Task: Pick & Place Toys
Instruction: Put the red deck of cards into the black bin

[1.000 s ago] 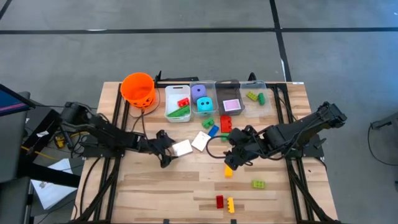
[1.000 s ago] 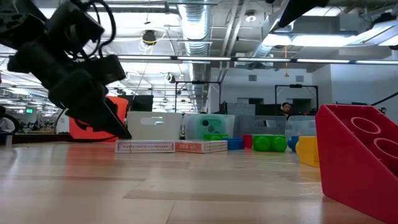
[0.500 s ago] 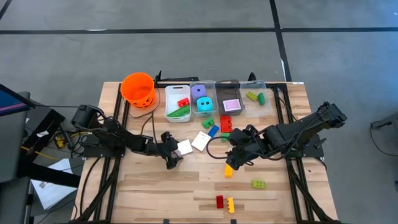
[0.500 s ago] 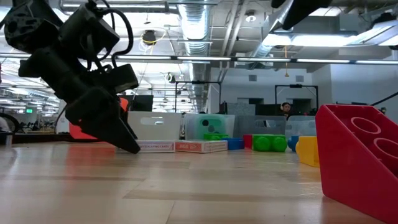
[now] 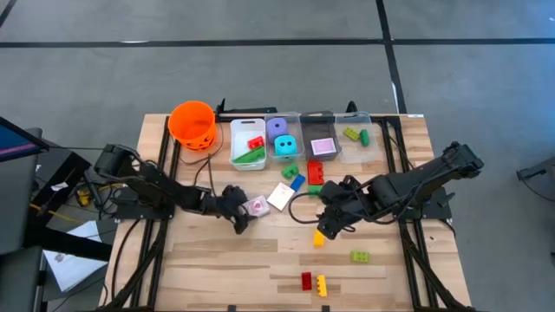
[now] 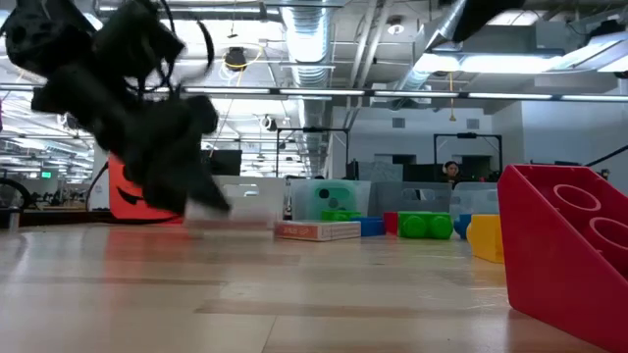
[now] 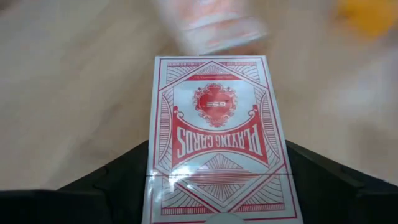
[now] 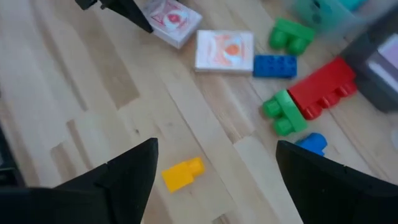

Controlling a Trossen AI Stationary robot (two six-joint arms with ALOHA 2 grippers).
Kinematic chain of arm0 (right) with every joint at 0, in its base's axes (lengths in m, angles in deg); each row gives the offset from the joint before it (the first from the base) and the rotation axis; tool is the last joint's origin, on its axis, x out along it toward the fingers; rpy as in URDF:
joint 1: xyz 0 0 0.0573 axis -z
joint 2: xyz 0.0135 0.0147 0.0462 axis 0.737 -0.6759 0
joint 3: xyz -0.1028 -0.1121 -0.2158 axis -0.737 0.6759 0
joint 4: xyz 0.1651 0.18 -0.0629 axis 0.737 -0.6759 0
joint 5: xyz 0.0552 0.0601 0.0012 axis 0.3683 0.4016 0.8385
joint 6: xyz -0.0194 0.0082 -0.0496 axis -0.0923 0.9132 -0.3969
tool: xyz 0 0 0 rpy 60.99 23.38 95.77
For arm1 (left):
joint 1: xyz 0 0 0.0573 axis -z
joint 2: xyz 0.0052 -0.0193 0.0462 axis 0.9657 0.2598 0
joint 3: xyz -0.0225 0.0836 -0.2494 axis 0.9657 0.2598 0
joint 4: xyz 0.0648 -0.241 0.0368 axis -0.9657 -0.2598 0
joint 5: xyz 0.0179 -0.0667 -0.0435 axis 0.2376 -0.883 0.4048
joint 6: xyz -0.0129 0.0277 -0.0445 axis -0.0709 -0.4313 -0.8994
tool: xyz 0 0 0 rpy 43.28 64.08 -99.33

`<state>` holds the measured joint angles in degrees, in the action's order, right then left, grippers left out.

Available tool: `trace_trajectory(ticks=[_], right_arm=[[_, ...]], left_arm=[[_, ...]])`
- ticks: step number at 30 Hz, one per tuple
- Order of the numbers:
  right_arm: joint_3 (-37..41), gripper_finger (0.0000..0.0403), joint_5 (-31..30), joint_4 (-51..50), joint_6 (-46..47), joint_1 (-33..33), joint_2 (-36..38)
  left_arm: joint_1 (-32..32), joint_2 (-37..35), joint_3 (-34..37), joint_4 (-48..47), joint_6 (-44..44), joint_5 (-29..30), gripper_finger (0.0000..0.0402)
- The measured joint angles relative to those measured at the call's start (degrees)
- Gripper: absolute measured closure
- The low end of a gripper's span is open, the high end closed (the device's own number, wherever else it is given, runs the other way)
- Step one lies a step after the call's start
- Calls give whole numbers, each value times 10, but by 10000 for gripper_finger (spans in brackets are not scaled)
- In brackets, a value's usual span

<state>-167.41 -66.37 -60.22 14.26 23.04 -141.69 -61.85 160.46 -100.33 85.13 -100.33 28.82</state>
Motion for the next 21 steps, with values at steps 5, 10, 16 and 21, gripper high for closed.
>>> trace_trajectory(ticks=[5, 10, 16, 21], right_arm=[[-46, 85, -29, 4, -68, -11, 0], [-106, 85, -72, 44, -196, -23, 0], [-146, 85, -68, 152, -323, -26, 0], [-147, 85, -47, 254, -390, -24, 0]], left_arm=[[0, -80, -1, 31, -45, -71, 102], [0, -182, -2, 62, -137, -151, 102], [1, -277, -2, 142, -247, -164, 101], [1, -307, -2, 247, -291, -200, 101]])
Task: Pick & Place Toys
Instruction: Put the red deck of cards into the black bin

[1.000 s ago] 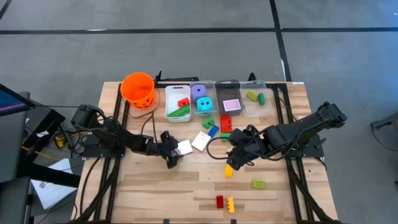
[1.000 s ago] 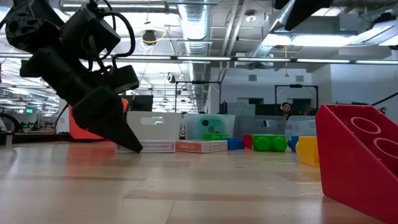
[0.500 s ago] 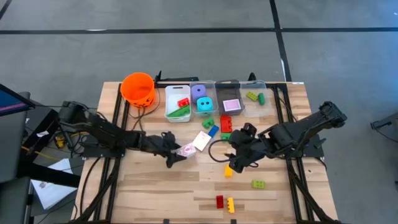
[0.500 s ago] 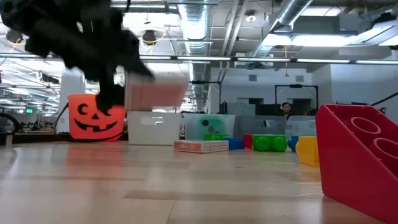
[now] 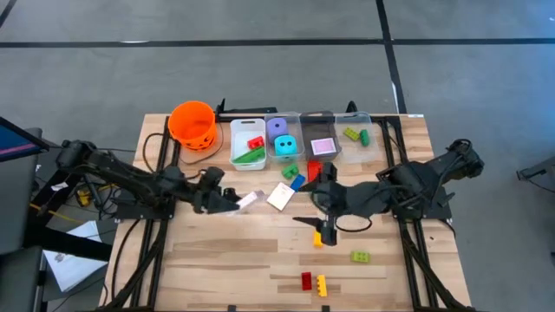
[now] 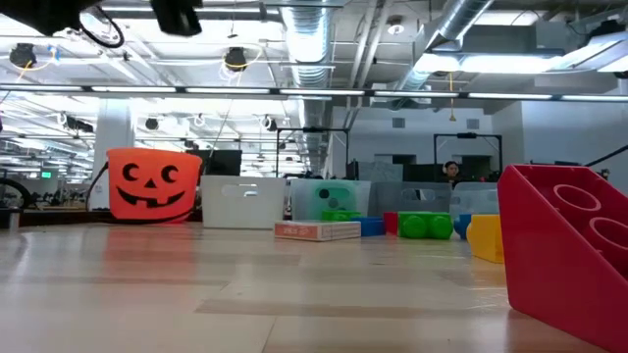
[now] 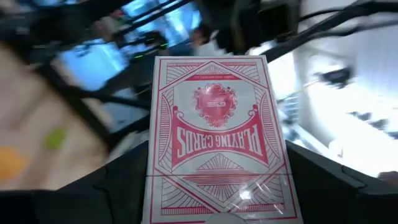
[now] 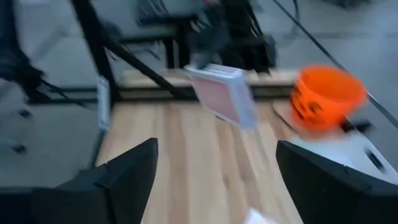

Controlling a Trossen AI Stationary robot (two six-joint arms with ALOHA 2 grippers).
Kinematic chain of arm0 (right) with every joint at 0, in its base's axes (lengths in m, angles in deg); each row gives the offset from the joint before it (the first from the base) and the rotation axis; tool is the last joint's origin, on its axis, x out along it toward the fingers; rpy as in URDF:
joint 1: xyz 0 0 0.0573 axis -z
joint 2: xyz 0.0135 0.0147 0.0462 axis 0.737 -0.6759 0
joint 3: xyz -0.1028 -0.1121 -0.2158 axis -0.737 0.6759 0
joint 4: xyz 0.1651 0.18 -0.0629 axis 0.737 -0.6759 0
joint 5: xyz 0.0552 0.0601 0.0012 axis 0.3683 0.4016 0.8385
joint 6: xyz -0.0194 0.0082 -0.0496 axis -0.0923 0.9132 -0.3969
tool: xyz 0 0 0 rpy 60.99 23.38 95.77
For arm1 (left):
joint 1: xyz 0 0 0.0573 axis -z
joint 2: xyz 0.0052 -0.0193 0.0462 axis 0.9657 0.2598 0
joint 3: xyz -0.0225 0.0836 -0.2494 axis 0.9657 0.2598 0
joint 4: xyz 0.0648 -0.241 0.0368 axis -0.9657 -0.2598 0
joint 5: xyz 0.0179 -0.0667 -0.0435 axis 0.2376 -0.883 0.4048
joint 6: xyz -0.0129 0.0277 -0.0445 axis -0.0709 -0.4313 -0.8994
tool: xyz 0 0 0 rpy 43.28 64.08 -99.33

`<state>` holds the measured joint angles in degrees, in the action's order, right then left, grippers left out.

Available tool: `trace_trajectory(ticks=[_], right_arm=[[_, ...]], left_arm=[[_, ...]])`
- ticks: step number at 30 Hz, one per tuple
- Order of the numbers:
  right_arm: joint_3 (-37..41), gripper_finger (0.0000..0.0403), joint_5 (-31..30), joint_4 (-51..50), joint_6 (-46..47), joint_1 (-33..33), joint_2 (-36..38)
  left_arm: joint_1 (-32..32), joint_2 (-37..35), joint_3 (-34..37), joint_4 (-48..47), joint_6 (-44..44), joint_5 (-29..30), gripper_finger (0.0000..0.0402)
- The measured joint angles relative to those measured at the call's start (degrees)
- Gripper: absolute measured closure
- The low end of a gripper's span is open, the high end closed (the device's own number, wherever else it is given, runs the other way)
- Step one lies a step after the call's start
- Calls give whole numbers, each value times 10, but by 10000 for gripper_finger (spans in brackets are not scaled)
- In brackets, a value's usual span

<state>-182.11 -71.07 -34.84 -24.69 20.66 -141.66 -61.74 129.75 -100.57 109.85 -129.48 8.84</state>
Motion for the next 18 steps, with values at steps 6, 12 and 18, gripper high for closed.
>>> trace_trajectory(ticks=[6, 12, 18], right_arm=[[0, 85, 34, 61, -37, 11, -6], [0, 85, 38, 65, -37, 35, -5], [0, 85, 112, 74, -37, 50, -5]], left_arm=[[6, 10, -20, 28, -25, 2, 100], [23, 69, -73, 27, -25, -29, 100], [26, 139, -144, 29, -24, -69, 100]])
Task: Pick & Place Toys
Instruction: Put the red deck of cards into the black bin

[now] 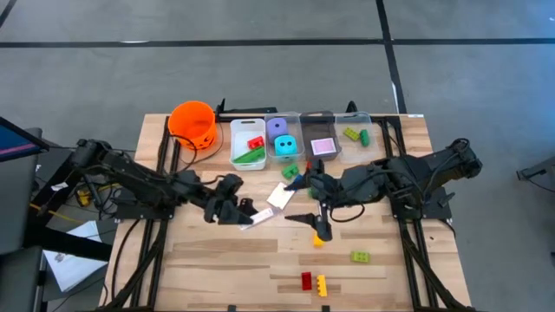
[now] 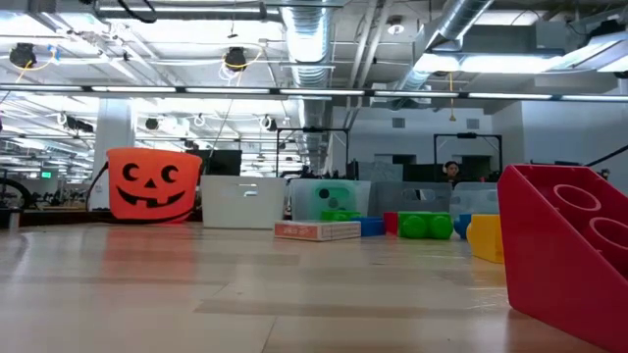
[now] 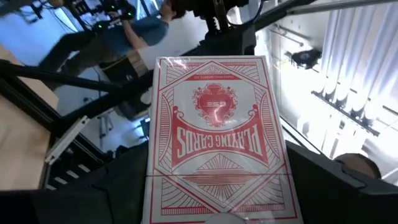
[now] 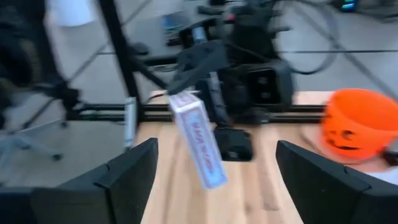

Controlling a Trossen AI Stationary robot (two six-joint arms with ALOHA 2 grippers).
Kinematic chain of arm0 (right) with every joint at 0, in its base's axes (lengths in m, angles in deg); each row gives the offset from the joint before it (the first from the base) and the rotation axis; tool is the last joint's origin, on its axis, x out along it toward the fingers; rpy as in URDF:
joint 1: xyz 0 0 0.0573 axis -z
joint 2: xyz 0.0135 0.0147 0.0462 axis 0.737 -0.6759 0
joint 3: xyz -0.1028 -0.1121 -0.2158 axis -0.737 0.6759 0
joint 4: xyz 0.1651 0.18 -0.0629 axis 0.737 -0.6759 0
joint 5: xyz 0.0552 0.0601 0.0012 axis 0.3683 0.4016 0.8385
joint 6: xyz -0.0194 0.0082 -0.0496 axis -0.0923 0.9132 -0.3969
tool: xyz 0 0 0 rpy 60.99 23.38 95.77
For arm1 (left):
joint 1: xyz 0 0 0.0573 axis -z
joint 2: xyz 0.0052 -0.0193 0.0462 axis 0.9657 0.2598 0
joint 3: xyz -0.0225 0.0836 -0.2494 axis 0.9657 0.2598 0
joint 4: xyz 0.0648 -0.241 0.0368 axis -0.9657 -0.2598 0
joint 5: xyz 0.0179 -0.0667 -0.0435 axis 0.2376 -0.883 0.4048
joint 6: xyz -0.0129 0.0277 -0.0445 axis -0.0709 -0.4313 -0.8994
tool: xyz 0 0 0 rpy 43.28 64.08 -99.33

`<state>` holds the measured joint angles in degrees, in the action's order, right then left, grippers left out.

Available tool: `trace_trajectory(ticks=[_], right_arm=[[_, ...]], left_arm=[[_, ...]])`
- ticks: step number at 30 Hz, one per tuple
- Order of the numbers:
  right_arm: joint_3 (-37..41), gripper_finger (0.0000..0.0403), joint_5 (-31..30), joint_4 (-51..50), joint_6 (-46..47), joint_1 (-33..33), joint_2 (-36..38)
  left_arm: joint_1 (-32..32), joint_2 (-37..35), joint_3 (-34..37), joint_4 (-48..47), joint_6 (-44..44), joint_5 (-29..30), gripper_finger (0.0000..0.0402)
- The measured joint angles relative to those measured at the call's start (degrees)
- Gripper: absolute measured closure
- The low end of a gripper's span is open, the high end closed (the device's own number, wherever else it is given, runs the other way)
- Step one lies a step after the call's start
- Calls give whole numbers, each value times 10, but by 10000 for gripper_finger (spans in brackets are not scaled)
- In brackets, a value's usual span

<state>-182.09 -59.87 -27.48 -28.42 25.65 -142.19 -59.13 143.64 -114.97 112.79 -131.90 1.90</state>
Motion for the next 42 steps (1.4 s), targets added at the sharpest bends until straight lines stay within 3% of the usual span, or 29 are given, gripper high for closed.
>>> trace_trajectory(ticks=[4, 12, 35, 42], right_arm=[[0, 85, 58, 2, 3, 2, 0], [0, 85, 113, 0, 29, 0, 0], [0, 86, 117, 19, 34, 18, -1], [0, 113, 117, 19, 34, 38, -1]], left_arm=[[-1, 34, -32, 0, 0, -20, 99], [-3, 57, -55, -1, 0, -21, 98], [-5, 56, -93, -1, 11, 10, 98], [-5, 56, -93, -2, 11, 12, 98]])
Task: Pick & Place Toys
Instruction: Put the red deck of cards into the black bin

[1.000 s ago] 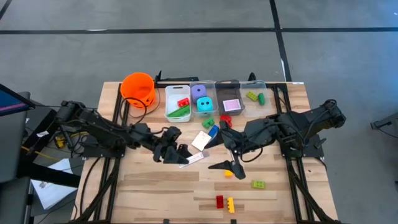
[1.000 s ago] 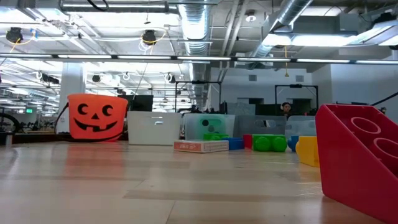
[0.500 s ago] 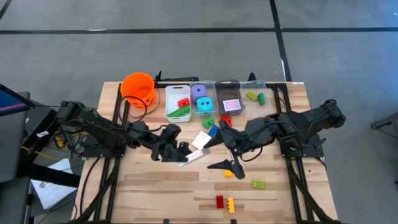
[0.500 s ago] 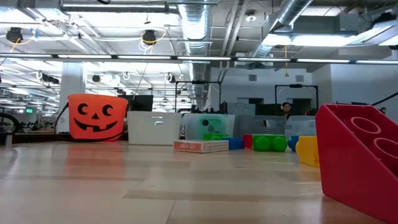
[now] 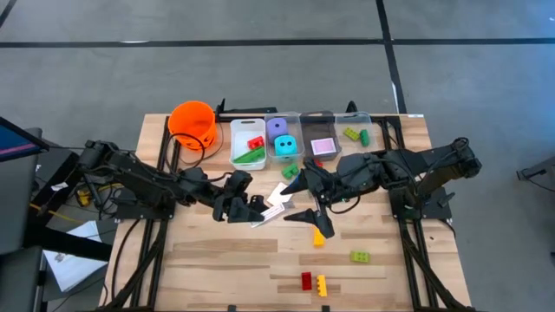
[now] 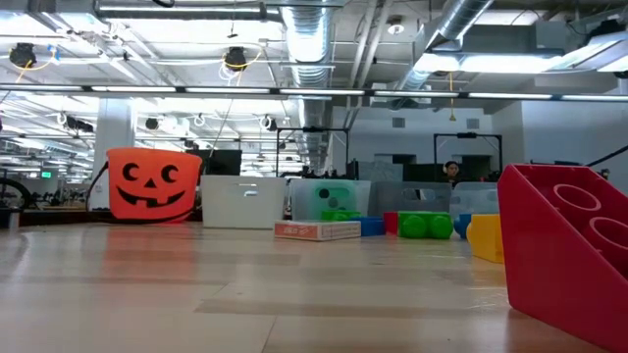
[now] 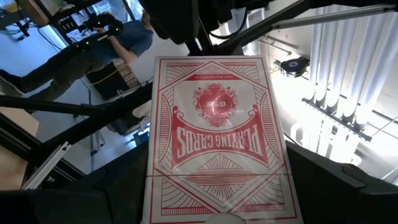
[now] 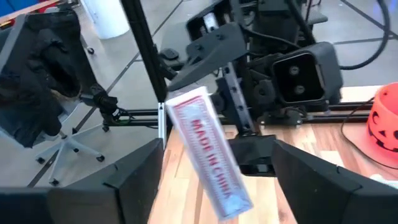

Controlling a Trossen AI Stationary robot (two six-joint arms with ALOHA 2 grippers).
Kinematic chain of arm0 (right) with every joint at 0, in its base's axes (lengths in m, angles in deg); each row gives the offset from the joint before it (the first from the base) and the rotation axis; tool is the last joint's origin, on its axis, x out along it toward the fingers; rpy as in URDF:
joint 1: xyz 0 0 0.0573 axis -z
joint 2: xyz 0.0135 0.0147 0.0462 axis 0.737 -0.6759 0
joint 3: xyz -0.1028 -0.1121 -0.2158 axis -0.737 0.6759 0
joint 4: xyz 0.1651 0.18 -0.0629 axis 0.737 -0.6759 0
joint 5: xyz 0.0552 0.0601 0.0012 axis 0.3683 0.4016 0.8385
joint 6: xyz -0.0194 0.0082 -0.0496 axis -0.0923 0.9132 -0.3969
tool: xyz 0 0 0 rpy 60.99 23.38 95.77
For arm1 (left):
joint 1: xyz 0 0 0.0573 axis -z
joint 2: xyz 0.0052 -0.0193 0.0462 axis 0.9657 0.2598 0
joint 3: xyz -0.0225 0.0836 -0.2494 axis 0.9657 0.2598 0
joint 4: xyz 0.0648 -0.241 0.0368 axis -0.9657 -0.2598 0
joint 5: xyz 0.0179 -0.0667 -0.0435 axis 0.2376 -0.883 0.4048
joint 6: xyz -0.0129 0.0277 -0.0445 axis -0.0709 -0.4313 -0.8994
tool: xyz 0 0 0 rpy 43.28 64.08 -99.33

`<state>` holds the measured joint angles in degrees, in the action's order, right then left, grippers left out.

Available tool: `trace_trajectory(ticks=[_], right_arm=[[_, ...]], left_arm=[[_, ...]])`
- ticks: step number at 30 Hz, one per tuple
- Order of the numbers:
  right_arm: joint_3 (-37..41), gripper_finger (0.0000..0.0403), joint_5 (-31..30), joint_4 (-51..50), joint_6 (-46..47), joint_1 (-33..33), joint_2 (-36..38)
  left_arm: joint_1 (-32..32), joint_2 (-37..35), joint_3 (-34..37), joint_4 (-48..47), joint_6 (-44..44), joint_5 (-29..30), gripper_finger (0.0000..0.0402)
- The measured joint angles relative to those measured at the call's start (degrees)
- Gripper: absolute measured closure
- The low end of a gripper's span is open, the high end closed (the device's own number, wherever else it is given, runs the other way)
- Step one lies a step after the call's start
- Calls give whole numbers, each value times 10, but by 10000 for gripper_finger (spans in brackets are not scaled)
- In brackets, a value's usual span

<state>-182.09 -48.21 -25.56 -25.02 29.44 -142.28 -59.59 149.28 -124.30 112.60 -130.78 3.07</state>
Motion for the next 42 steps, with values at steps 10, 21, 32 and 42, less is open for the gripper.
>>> trace_trajectory(ticks=[10, 21, 32, 42], right_arm=[[0, 238, 0, 1, -9, 6, 0], [0, 342, -8, 12, -35, -1, 0], [1, 342, -23, 17, -10, -12, 0], [0, 342, -143, -12, -10, -59, 9]], left_arm=[[-5, 0, 0, 0, 0, 0, 98], [-15, 0, 0, 4, -21, -12, 90], [-26, -4, -1, 0, -5, -43, 48], [-81, -24, 0, -7, -9, -165, 52]])
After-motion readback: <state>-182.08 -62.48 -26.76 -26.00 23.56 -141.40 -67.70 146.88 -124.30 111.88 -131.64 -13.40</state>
